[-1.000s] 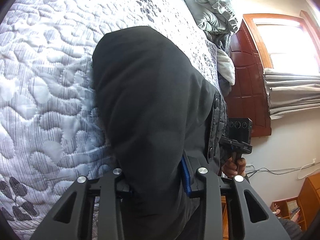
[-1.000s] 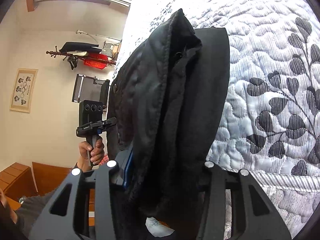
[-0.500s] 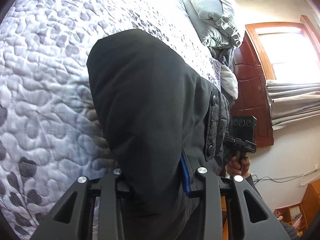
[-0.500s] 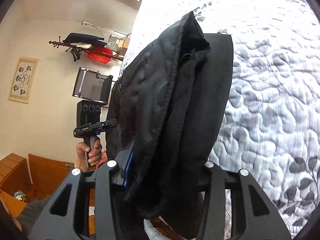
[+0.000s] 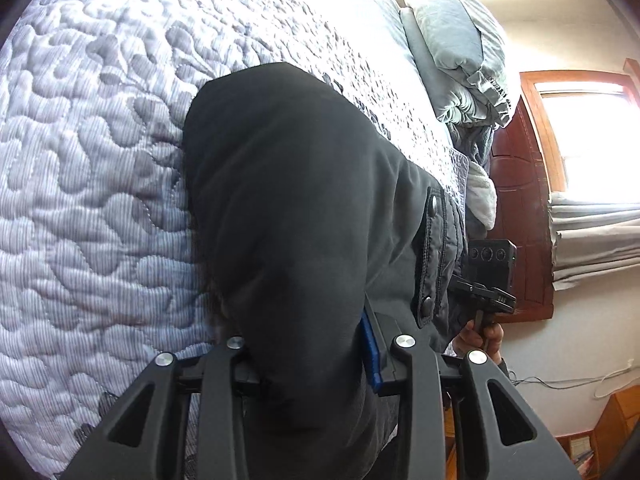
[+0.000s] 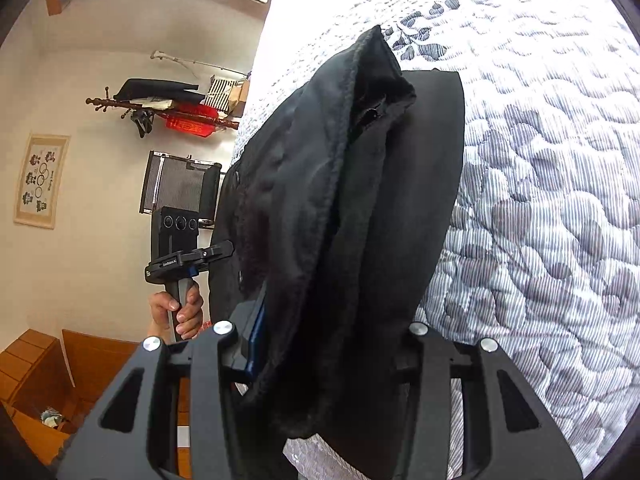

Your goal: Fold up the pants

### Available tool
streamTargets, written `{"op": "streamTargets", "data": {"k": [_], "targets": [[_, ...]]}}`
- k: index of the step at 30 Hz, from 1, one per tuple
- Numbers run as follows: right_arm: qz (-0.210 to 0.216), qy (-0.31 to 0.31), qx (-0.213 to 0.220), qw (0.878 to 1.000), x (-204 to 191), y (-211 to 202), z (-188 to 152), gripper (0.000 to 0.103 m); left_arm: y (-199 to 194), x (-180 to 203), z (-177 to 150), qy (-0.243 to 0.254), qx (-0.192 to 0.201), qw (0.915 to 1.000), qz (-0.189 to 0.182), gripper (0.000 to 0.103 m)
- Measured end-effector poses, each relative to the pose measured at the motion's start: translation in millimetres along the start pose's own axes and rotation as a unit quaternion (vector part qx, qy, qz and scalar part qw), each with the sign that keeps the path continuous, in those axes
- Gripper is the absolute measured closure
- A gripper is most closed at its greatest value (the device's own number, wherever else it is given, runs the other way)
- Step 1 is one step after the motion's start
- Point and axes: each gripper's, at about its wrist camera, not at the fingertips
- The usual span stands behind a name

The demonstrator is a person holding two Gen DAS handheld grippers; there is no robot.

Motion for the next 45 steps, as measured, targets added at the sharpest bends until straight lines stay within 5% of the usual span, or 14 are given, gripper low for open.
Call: {"op": "streamTargets", "data": {"k": [6, 11, 16, 19, 27, 31, 39, 41, 45], "targets": [[-0.001, 0.020, -0.011, 1.000, 19.5, 5.4, -2.6, 0.049, 6.1, -13.5, -4.3, -0.002, 0.003, 0.9999, -0.013, 0.061], [-0.018, 0.035, -0.009, 0.999, 25.0, -0.6, -7.4, 0.030, 6.5, -23.5, -11.4, -0.023, 0.022, 0.9992, -0.026, 0.047], [-0.066, 0.027, 0.038, 0.997, 18.2, -42.1, -15.0, 0.024, -28.1, -16.6, -26.5, -0.024, 0.091, 0.9955, 0.012, 0.011], [-0.115, -0.014, 0.081, 0.990, -1.1, -71.5, -31.2, 0.029, -46.1, -4.8, -41.2, -0.020, 0.121, 0.9912, 0.049, 0.004], [-0.099, -0.093, 0.075, 0.988, -55.0, -51.8, -69.6, 0.032, -19.8, 18.8, -66.7, 0.018, 0.091, 0.9838, 0.153, 0.004], [-0.106, -0.069, 0.067, 0.990, -40.7, -35.9, -66.6, 0.032, -0.8, 13.1, -72.3, 0.013, 0.069, 0.9842, 0.162, 0.003], [-0.098, -0.056, 0.084, 0.990, -49.6, -42.4, -72.5, 0.031, -0.1, 14.1, -82.8, 0.007, 0.096, 0.9832, 0.155, 0.004], [-0.126, -0.066, 0.110, 0.984, -64.6, -49.5, -77.6, 0.018, -8.8, 24.8, -91.6, 0.014, 0.117, 0.9767, 0.179, 0.004], [-0.201, -0.097, 0.161, 0.961, -100.4, -62.7, -104.8, 0.013, -27.3, 66.2, -122.3, 0.063, 0.163, 0.9559, 0.237, 0.004]]}}
Point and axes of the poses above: each gripper's, at about its wrist camera, not at the fingertips, and y roughly the way its jaws point, x to its right, z to its top, and after that the axes turned 5 degrees about -x, right-handed
